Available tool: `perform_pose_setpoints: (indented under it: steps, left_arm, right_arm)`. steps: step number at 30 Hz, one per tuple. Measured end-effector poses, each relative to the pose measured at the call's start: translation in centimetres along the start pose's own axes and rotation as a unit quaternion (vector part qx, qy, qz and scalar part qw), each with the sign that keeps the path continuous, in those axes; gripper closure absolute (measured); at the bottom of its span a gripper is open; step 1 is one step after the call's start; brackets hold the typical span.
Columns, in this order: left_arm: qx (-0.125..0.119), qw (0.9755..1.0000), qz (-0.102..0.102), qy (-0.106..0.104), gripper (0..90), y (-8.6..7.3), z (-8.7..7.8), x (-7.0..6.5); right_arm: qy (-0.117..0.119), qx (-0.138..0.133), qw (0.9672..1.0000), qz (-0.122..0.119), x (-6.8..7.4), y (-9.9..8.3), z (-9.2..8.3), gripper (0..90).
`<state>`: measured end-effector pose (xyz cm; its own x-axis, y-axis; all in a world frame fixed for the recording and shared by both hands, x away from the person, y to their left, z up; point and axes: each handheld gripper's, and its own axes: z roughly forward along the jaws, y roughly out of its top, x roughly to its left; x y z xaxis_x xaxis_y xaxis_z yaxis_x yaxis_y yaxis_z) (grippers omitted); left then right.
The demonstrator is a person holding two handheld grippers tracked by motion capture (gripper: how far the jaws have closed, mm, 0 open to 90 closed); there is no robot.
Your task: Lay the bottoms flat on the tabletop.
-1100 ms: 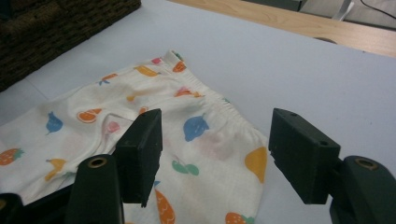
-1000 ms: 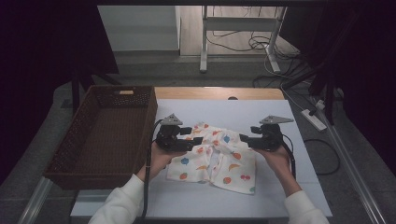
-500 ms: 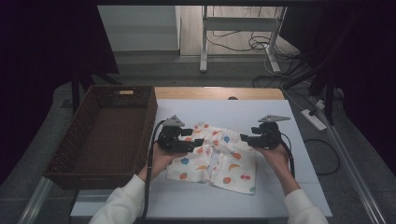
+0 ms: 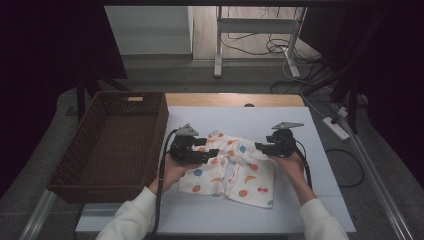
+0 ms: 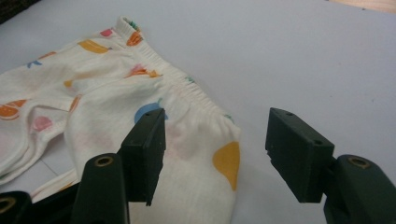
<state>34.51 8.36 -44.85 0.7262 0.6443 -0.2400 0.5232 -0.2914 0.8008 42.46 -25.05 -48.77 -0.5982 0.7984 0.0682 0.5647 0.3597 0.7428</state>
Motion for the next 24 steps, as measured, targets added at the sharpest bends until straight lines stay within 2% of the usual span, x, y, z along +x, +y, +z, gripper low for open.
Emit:
perform_pose_setpoints:
  steps: [4, 13, 20, 24]
  left_arm:
    - [0.000, 1.0000, 0.000, 0.002, 33.3, 0.0, 0.0, 0.0]
    - [-0.001, 1.0000, 0.002, 0.005, 33.2, 0.0, -0.1, -0.1]
    - [0.001, 1.0000, 0.004, 0.006, 33.0, -0.1, -0.1, -0.2]
    - [0.001, 1.0000, 0.005, 0.006, 33.0, -0.1, -0.2, -0.3]
  right_arm:
    - [-0.001, 0.001, 1.0000, 0.006, -0.2, 0.2, 0.6, 42.0]
    - [-0.012, 0.028, 0.9995, 0.005, -0.4, -0.1, 2.1, 44.0]
    - [-0.014, 0.050, 0.9987, 0.003, -0.6, -0.5, 2.8, 51.3]
    - [-0.012, 0.051, 0.9986, 0.005, -0.8, -0.6, 3.1, 57.5]
